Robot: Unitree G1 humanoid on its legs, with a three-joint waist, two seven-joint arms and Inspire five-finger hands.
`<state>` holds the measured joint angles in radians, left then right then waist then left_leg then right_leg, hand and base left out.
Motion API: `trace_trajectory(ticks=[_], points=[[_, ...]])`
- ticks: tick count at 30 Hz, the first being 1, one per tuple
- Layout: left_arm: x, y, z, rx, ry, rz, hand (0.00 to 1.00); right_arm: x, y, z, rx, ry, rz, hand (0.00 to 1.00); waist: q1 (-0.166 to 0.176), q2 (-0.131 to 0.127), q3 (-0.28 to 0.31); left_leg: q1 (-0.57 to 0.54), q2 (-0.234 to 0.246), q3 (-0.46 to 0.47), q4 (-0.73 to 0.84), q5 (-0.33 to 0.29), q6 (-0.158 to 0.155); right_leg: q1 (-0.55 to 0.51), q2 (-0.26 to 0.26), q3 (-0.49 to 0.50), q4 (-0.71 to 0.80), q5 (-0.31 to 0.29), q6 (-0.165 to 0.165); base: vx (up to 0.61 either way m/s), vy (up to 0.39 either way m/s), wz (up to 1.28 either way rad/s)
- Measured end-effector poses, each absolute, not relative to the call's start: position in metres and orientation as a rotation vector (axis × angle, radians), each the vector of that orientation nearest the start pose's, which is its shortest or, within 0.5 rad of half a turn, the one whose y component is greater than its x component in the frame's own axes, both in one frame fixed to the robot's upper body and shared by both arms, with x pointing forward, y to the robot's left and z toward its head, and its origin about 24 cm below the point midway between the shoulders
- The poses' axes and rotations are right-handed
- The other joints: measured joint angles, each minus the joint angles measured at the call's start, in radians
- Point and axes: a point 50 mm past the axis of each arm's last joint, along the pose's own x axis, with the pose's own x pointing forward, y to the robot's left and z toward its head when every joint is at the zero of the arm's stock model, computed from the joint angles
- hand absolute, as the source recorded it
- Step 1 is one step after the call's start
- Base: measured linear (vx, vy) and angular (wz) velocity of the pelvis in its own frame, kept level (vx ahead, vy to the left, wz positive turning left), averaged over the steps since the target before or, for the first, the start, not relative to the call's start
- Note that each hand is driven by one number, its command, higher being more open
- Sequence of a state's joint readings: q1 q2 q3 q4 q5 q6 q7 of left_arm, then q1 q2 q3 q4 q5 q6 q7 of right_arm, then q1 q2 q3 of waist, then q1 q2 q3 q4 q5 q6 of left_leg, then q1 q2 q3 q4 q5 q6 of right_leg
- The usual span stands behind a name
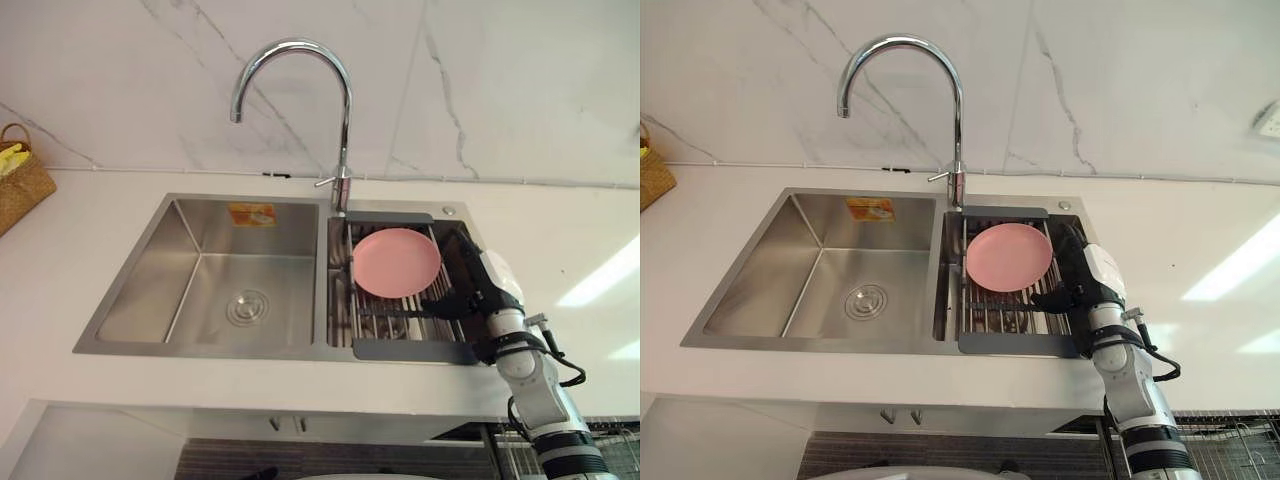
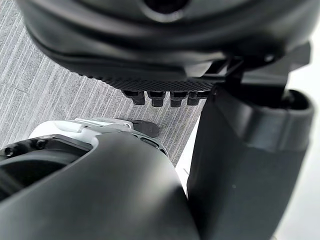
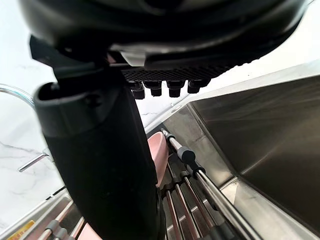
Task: Walk over to the sink, pick up the cup, carry it to the dishwasher, place the cup inside the dishwasher, then close the dishwasher door
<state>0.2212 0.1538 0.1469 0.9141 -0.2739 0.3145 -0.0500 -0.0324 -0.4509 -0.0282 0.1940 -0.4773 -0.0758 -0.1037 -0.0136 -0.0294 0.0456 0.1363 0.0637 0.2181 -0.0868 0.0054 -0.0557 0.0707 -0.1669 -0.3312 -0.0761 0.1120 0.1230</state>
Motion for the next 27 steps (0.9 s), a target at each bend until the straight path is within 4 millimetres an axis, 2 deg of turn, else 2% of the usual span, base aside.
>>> trace_trajectory(ticks=[9,20,27], points=[[0.039,0.222,-0.163,-0.273,1.367,0.346,1.00,0.257,-0.254,0.029,-0.972,0.093,-0.114,1.00,0.004,0.001,-0.001,-0.009,-0.003,-0.032,0.000,0.007,0.000,0.012,-0.003,-0.032,-0.007,0.000,0.000,-0.03,-0.019,0.10],[0.044,0.222,-0.161,-0.256,1.344,0.296,1.00,0.270,-0.264,0.028,-1.004,0.138,-0.201,1.00,0.025,0.003,0.000,-0.029,-0.014,-0.074,-0.001,0.022,0.008,0.019,-0.015,-0.075,-0.007,0.000,0.000,-0.04,-0.007,0.13],[0.044,0.222,-0.160,-0.247,1.333,0.290,1.00,0.272,-0.266,0.030,-1.010,0.137,-0.239,1.00,0.025,0.006,0.002,-0.034,-0.016,-0.089,-0.001,0.026,0.008,0.021,-0.017,-0.086,-0.006,0.000,0.000,-0.02,-0.002,0.04]])
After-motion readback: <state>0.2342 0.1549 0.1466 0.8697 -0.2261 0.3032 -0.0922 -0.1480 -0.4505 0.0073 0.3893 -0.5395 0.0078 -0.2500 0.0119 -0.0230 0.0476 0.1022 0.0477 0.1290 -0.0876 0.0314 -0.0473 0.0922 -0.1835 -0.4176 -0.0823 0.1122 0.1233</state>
